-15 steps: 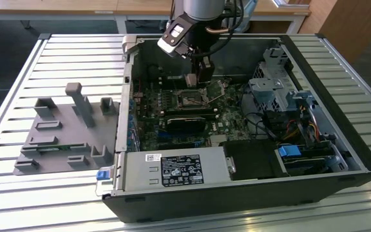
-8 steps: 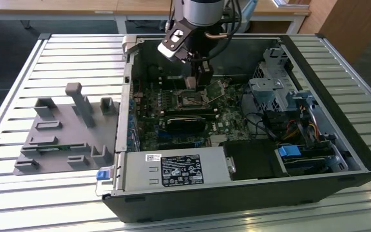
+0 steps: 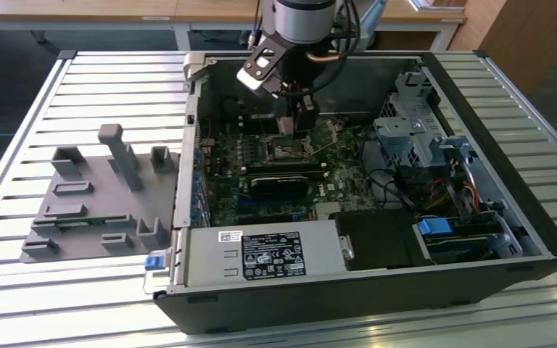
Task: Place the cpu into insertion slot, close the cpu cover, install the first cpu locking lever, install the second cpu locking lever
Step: 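Place the cpu into insertion slot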
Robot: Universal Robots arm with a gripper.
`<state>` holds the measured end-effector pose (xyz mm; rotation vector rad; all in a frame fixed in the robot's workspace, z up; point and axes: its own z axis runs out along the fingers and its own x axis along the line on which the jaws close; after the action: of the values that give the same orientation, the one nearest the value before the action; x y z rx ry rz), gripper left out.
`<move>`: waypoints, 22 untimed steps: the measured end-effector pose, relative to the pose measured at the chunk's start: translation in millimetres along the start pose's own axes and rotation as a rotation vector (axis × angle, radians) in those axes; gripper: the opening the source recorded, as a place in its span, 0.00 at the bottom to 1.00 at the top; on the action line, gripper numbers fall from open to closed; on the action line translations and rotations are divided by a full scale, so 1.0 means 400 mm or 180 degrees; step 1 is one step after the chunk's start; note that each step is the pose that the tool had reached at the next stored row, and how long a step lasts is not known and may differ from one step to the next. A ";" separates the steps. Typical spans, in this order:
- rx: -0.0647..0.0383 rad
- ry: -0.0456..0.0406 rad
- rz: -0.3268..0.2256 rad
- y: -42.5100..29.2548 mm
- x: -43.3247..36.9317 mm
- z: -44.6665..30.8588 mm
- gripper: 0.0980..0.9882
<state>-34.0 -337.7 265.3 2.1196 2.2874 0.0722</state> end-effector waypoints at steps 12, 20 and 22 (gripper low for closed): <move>-0.0001 -0.0002 0.0058 0.000 0.018 0.037 0.50; -0.0001 -0.0004 0.0080 -0.001 0.022 0.060 0.50; -0.0001 -0.0004 0.0085 -0.001 0.022 0.066 0.50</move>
<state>-33.9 -328.4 239.2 2.1494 2.2585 0.0717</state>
